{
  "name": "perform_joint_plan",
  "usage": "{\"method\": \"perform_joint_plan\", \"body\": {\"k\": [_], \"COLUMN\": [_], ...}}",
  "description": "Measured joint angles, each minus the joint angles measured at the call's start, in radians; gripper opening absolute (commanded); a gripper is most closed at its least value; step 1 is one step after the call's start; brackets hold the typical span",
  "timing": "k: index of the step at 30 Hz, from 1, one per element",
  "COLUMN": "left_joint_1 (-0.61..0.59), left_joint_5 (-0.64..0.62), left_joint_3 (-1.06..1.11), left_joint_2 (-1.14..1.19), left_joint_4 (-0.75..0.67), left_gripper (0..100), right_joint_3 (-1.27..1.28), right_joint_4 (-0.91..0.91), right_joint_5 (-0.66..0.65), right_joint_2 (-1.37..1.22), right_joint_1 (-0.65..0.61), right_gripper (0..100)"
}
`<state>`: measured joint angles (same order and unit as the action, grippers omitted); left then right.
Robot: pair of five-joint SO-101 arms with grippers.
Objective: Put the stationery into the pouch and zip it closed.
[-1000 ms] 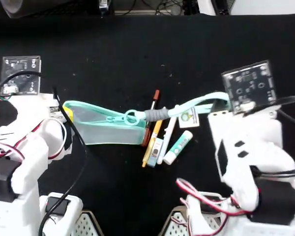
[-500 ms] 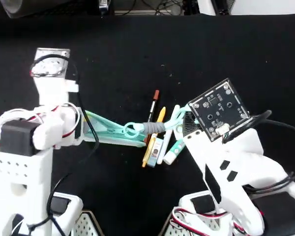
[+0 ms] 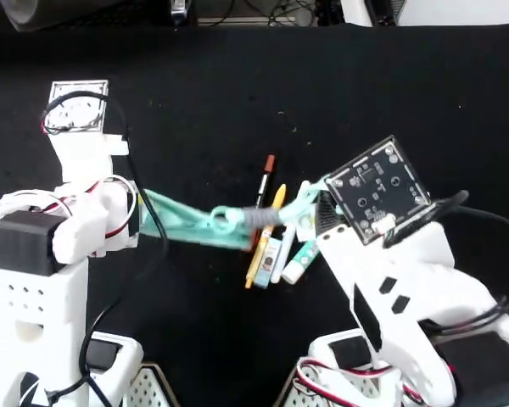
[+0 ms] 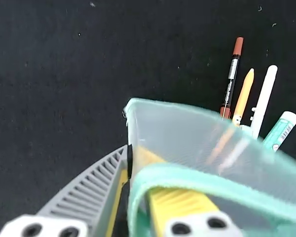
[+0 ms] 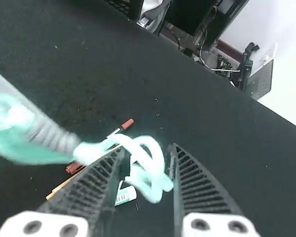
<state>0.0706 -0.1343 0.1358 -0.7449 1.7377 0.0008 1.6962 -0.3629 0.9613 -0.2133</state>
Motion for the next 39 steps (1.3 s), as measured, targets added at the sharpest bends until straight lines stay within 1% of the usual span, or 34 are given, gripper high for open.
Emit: {"method": "perform_joint_plan", "body": {"k": [3, 6, 9, 12, 14, 16, 19, 20, 26, 27, 29, 34, 37, 39], "left_joint_1": [0.000, 0.000, 0.000, 0.000, 0.000, 0.000, 0.000, 0.000, 0.000, 0.000, 0.000, -0.002, -0.002, -0.003], "left_joint_5": [0.018, 0.058, 0.069, 0.071, 0.071, 0.072, 0.072, 0.072, 0.081, 0.101, 0.183, 0.439, 0.503, 0.522], "left_joint_3": [0.000, 0.000, 0.035, 0.063, 0.072, 0.077, 0.077, 0.077, 0.077, 0.077, 0.080, 0.147, 0.176, 0.180], "left_joint_2": [0.002, 0.002, 0.002, 0.000, -0.002, -0.005, -0.005, -0.005, -0.005, -0.005, -0.003, -0.008, -0.012, -0.014], "left_joint_4": [0.000, 0.000, 0.000, 0.000, 0.000, 0.000, 0.000, 0.000, 0.000, 0.000, 0.000, -0.002, -0.006, -0.008], "left_gripper": [3, 3, 3, 3, 3, 3, 3, 3, 3, 3, 3, 3, 3, 3], "right_joint_3": [0.000, 0.000, -0.015, -0.017, 0.006, 0.071, 0.239, 0.301, 0.628, 0.674, 0.760, 0.899, 0.956, 0.985], "right_joint_4": [0.000, 0.017, 0.057, 0.063, 0.063, 0.063, 0.057, 0.037, -0.169, -0.204, -0.273, -0.348, -0.354, -0.356], "right_joint_5": [0.000, 0.000, 0.000, 0.000, 0.000, 0.000, 0.000, -0.002, -0.064, -0.077, -0.104, -0.127, -0.127, -0.127], "right_joint_2": [0.000, 0.000, 0.000, 0.037, 0.074, 0.110, 0.161, 0.175, 0.241, 0.244, 0.261, 0.342, 0.411, 0.460], "right_joint_1": [0.000, 0.000, -0.006, -0.043, -0.100, -0.186, -0.321, -0.347, -0.376, -0.376, -0.362, -0.239, -0.222, -0.221], "right_gripper": [14.3, 19.7, 23.4, 23.2, 23.3, 23.3, 23.3, 23.3, 23.3, 23.4, 23.7, 23.7, 23.7, 23.7]}}
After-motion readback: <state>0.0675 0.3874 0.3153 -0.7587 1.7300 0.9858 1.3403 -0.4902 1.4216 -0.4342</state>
